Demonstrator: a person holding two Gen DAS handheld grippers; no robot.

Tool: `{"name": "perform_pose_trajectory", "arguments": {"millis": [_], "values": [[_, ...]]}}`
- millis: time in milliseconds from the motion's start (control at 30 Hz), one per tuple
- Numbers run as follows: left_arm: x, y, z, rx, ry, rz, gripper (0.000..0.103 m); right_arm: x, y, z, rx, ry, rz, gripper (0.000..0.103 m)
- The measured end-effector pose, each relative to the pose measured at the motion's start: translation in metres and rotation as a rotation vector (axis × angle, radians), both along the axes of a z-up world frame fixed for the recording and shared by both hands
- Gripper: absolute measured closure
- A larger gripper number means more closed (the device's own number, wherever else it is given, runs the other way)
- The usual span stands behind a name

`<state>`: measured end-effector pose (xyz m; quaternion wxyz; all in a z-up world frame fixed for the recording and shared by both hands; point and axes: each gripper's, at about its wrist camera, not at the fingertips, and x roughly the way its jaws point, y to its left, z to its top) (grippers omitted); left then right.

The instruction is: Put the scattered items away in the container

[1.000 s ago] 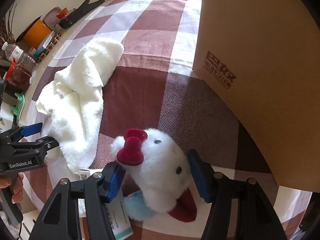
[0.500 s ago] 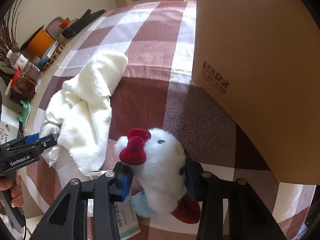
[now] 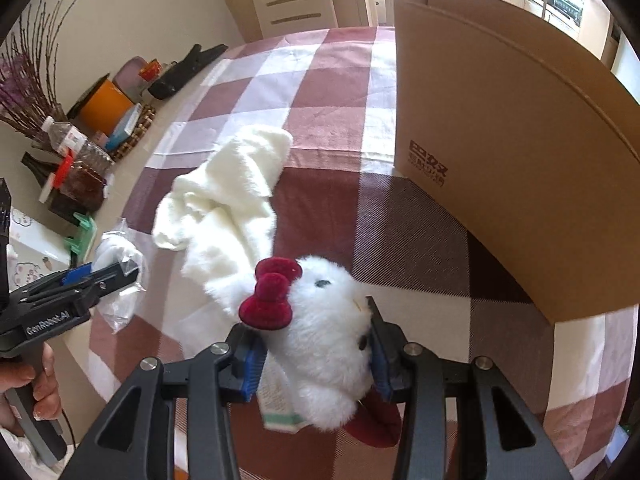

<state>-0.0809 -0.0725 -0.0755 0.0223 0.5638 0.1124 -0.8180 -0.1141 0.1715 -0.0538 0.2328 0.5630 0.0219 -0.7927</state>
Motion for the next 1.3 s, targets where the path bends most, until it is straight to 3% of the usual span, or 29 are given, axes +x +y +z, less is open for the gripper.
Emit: {"name": "perform_pose_trajectory", "arguments": {"millis": [633, 1300], "values": [[0.034, 0.036, 0.049, -0.054, 0.088, -0.120, 0.040, 0.061, 0.002, 0.043, -0.045, 0.069, -0.079, 0.059], [0.045, 0.100, 0.071, -0.057, 0.135, -0.278, 0.040, 0.093, 0.060, 0.062, -0.057, 0.111, -0.241, 0.059]]}}
